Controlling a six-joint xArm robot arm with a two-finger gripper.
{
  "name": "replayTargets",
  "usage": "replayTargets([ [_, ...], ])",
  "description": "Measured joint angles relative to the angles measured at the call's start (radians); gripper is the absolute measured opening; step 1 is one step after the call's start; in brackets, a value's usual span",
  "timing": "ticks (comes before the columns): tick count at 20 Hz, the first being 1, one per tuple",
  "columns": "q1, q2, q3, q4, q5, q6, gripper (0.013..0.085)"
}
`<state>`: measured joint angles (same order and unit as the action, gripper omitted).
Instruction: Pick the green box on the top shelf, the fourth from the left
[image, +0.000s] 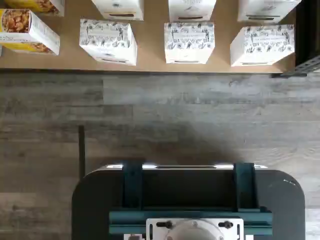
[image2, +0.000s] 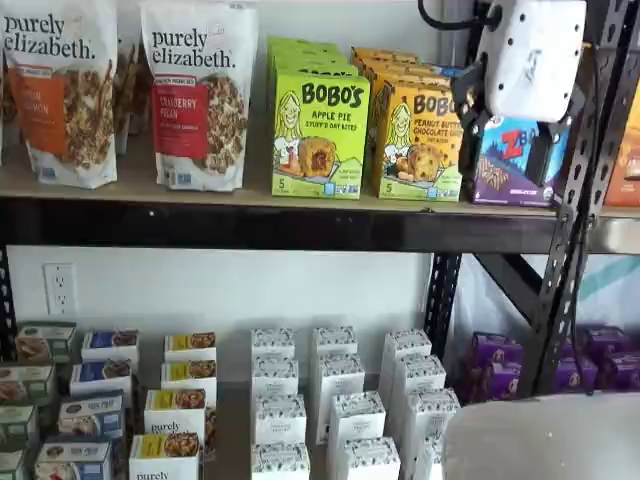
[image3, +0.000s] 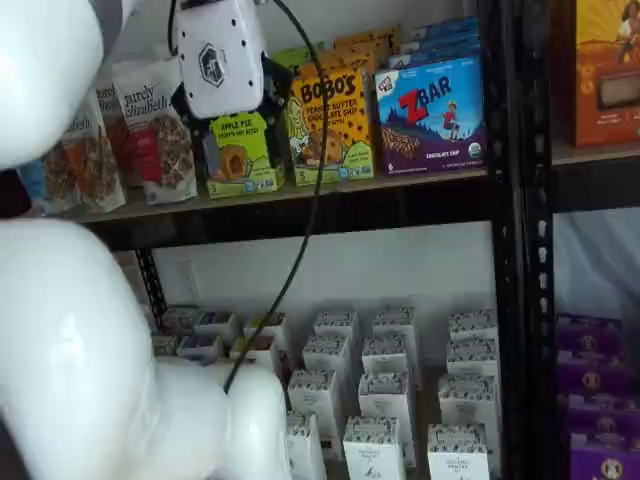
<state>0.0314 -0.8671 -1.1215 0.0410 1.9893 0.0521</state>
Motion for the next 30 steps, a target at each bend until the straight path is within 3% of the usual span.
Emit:
replayTargets([
  [2,-0.041,-0.044,0.039,0.042,-0.069,-0.026,0.0850],
  [4,-0.052,-0.055,0.049,0.056,-0.092,-0.034,0.0850],
  [16,-0.015,-0.053,0.053,0.034,-0.108,-0.006,0.0850],
  [22,0.039,-0.047,0.062,0.028,-0.156,0.041,0.0850],
  [30,0.153,-0.026,0.078,-0.014,-0.273,0.140,0.0850],
])
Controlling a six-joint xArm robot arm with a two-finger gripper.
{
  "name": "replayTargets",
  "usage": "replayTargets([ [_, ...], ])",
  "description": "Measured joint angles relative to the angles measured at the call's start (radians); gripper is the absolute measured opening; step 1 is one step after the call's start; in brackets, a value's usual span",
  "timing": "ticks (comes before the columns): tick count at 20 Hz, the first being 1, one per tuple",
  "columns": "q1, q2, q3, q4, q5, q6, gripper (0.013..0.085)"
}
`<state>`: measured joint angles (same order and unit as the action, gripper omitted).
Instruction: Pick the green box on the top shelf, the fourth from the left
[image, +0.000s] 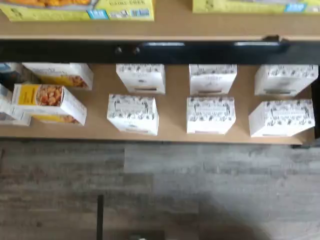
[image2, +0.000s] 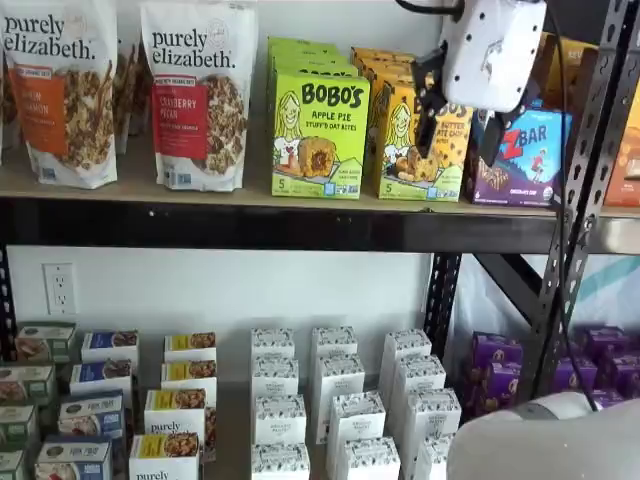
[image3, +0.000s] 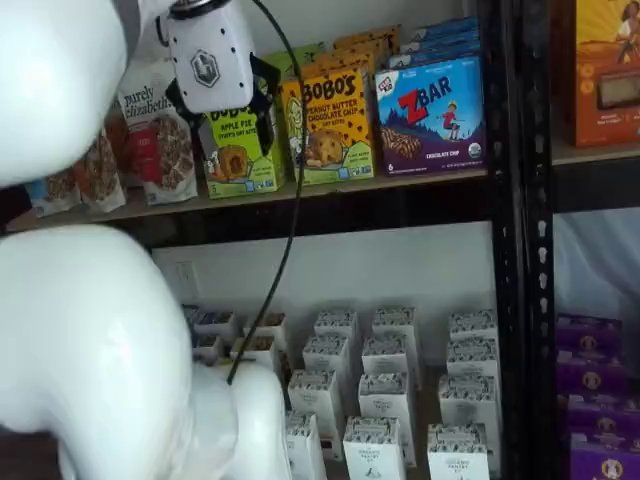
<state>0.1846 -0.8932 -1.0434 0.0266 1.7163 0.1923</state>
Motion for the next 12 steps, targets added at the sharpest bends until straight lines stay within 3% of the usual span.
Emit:
replayTargets([
  [6,0.065,0.051,-0.021,-0.031,-0.071,0.058,0.0850],
  [12,0.102,0.118,-0.064,-0.050,-0.128,0.092,0.0850],
])
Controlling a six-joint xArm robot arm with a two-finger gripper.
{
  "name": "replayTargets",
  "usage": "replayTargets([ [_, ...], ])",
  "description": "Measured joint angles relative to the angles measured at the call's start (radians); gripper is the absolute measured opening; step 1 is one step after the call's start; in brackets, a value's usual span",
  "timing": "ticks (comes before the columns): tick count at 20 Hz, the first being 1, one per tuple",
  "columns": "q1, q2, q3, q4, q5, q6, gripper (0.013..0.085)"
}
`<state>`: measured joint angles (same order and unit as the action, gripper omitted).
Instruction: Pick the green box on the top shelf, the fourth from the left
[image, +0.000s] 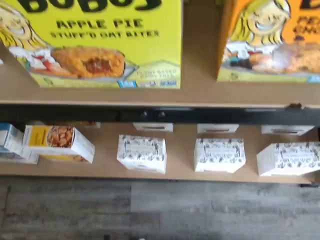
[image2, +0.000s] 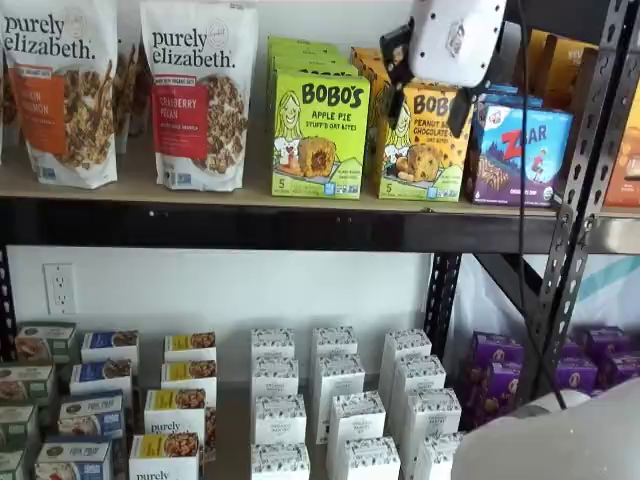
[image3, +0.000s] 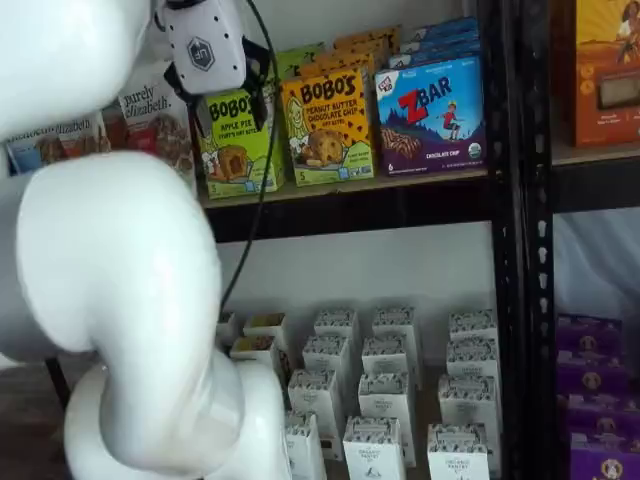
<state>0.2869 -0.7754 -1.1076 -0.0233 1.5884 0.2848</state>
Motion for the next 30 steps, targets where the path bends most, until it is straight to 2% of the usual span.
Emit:
replayTargets([
  [8,0.035,0.110,-0.077,-0.035,-0.059,0.034,0.0850],
  [16,0.047,0.223,-0.163,-0.042,-0.109,0.047,0.0850],
  [18,0.041,0.253,-0.190,-0.030,-0.116,0.041,0.0850],
  [25,0.005,0.362,-0.291,0.054,-0.102,0.003,0.0850],
  [30,0.000,0.428,-0.356,0.068,-0.072,0.000,0.0850],
])
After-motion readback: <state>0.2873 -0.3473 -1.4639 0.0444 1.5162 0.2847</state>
